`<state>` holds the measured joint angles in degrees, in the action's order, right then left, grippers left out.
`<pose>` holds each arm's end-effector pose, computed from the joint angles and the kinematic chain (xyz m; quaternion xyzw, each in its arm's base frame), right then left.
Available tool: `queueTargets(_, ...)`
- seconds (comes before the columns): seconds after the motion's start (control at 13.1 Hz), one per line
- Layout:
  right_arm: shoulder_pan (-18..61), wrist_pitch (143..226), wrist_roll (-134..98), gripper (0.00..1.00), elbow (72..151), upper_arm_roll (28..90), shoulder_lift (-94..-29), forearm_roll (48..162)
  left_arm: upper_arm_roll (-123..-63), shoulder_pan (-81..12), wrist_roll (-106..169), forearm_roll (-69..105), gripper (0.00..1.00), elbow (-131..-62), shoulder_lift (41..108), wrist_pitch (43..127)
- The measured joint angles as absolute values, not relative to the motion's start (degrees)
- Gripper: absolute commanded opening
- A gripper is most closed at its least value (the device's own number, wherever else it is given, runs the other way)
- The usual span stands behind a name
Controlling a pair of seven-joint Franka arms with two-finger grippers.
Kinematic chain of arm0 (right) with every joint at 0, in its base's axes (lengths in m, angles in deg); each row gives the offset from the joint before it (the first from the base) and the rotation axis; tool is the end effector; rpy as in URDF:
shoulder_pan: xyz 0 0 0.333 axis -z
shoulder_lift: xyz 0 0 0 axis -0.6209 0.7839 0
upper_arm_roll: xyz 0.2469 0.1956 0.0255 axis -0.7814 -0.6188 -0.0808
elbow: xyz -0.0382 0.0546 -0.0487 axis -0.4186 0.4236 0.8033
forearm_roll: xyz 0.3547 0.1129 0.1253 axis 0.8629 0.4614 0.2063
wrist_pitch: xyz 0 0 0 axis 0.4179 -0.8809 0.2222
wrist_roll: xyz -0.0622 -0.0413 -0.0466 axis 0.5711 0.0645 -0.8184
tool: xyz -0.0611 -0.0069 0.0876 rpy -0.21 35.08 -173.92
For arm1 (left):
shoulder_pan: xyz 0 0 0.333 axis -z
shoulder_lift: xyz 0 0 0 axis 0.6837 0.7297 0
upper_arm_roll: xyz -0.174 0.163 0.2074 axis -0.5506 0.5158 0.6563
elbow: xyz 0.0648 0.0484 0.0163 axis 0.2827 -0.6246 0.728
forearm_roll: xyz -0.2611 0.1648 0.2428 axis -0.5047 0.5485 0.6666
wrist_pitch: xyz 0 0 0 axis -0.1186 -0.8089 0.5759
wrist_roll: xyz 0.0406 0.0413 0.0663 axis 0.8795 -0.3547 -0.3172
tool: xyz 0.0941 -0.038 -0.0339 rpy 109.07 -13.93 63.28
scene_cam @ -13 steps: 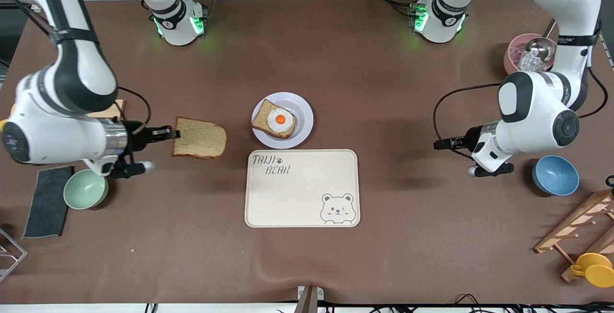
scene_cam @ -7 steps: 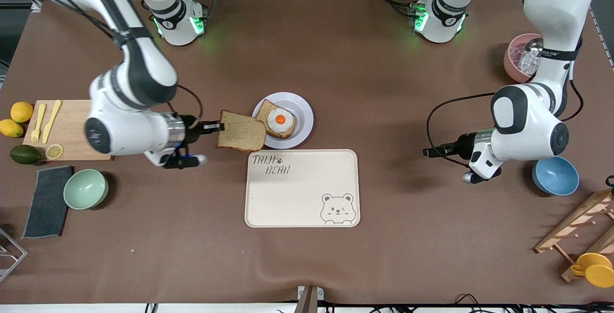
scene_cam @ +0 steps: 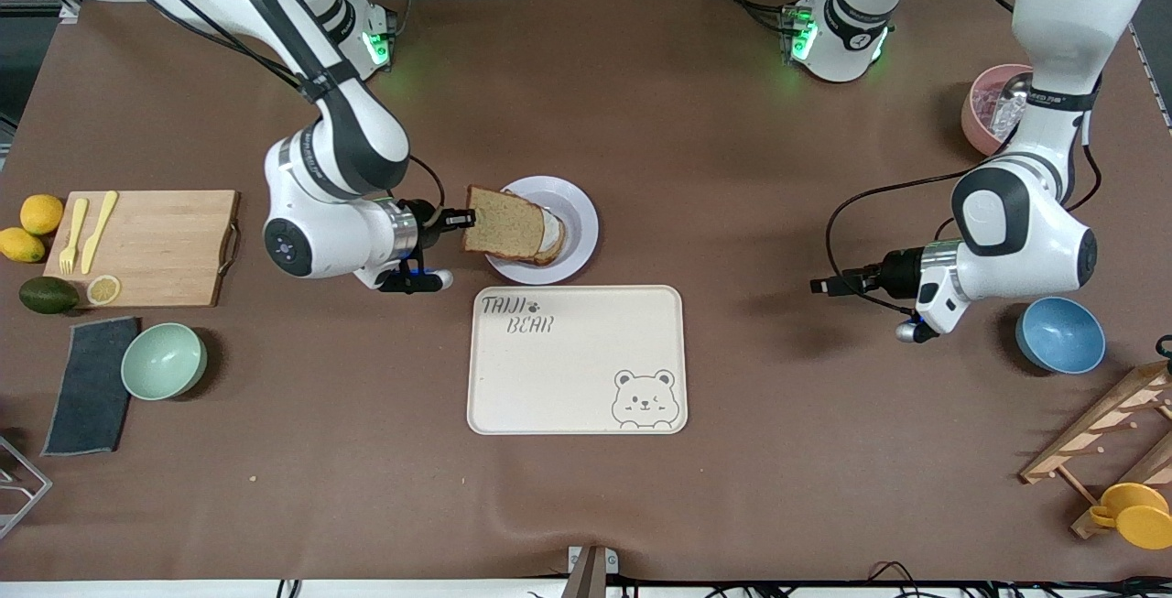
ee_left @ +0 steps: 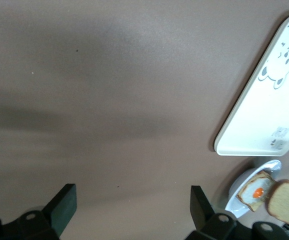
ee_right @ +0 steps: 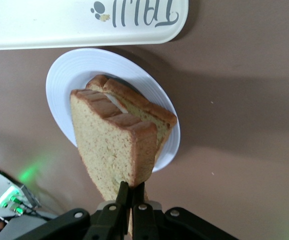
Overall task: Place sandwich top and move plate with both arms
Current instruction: 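Lower the bread onto the egg toast and open the right gripper, then withdraw the right gripper while the left gripper reaches toward the plate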
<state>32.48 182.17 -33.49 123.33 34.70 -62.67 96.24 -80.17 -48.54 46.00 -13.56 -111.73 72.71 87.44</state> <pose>0.5207 0.2675 0.2777 -0.9492 0.0116 0.2419 0.2010 0.5747 -0.0318 0.2347 0.9316 0.1533 -0.1404 0.2983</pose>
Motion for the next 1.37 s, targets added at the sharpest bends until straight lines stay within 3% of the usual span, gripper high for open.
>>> queueTargets(0.23, 30.65, 186.37, -33.55, 0.00, 125.58, 34.70, -62.38, 96.47, -80.35, -48.85, 47.70, -18.80, 1.00, -113.35, 72.69, 87.43)
queueTargets(0.38, 30.65, 186.43, -33.55, 0.87, 125.92, 34.89, -62.30, 96.47, -80.46, -48.79, 47.73, -19.46, 1.00, -113.64, 72.69, 87.43)
queueTargets(0.46, 30.65, 186.43, -33.55, 1.00, 125.97, 34.99, -62.25, 96.47, -80.46, -48.79, 47.91, -19.47, 1.00, -113.74, 72.69, 87.42)
queueTargets(0.91, 32.66, 182.50, -33.47, 1.00, 123.88, 36.37, -62.92, 95.83, -80.43, -48.97, 49.63, -20.15, 1.00, -114.25, 72.72, 86.62)
queueTargets(1.22, 40.52, 169.38, -32.72, 1.00, 112.11, 37.11, -64.38, 84.12, -80.51, -48.94, 51.17, -25.66, 1.00, -114.94, 72.73, 81.00)
queueTargets(1.37, 43.13, 166.55, -32.57, 1.00, 107.12, 37.16, -65.50, 77.80, -81.27, -48.90, 54.88, -31.14, 1.00, -117.44, 72.78, 79.94)
